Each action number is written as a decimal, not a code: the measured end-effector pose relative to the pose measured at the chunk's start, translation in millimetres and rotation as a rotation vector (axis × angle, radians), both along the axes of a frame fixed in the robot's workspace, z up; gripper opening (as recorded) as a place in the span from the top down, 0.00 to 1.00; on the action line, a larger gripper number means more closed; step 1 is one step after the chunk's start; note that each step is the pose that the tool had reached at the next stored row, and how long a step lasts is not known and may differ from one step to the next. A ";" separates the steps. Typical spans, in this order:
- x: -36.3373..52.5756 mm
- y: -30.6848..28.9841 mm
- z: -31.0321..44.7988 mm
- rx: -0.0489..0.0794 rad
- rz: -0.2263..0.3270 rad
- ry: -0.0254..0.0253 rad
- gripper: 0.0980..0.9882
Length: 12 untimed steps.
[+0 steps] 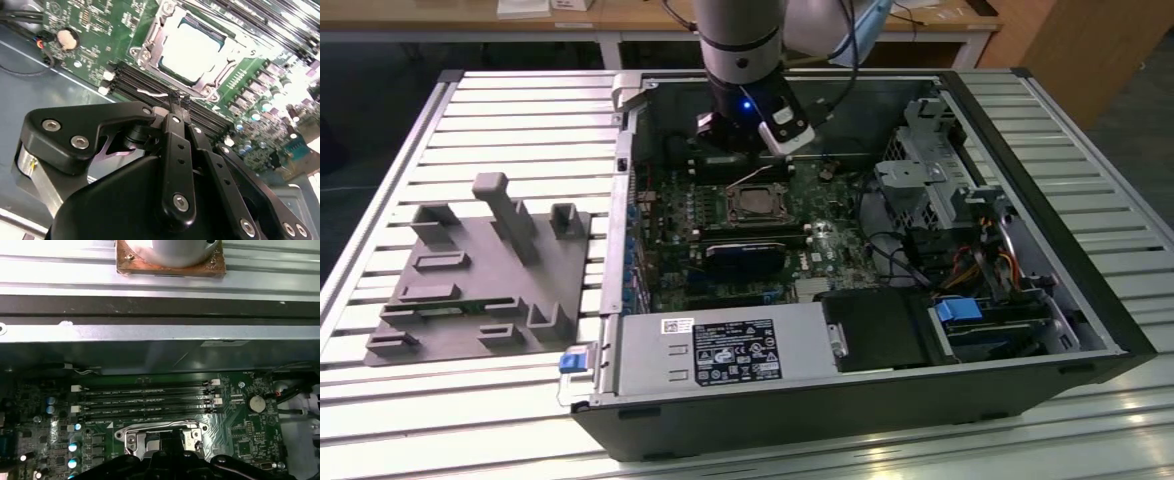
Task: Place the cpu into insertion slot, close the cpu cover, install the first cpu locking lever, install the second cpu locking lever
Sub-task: 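Install the first cpu locking lever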
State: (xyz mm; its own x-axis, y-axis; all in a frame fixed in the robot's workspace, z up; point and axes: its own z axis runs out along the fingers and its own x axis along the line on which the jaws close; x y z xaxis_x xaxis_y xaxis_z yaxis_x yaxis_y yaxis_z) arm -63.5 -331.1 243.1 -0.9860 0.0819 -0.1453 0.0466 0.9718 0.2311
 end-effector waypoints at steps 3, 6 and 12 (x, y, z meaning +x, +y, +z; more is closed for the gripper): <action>-1.2 0.1 -2.3 0.000 0.000 -0.0205 1.00; -1.2 0.3 -5.5 0.000 -0.001 -0.0217 1.00; -1.2 1.6 -10.8 0.000 -0.001 -0.0231 1.00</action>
State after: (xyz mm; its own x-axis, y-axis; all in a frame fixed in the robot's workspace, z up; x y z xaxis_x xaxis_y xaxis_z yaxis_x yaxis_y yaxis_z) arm -64.7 -329.4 232.3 -0.9823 0.0834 -0.1680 0.0427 0.9717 0.2324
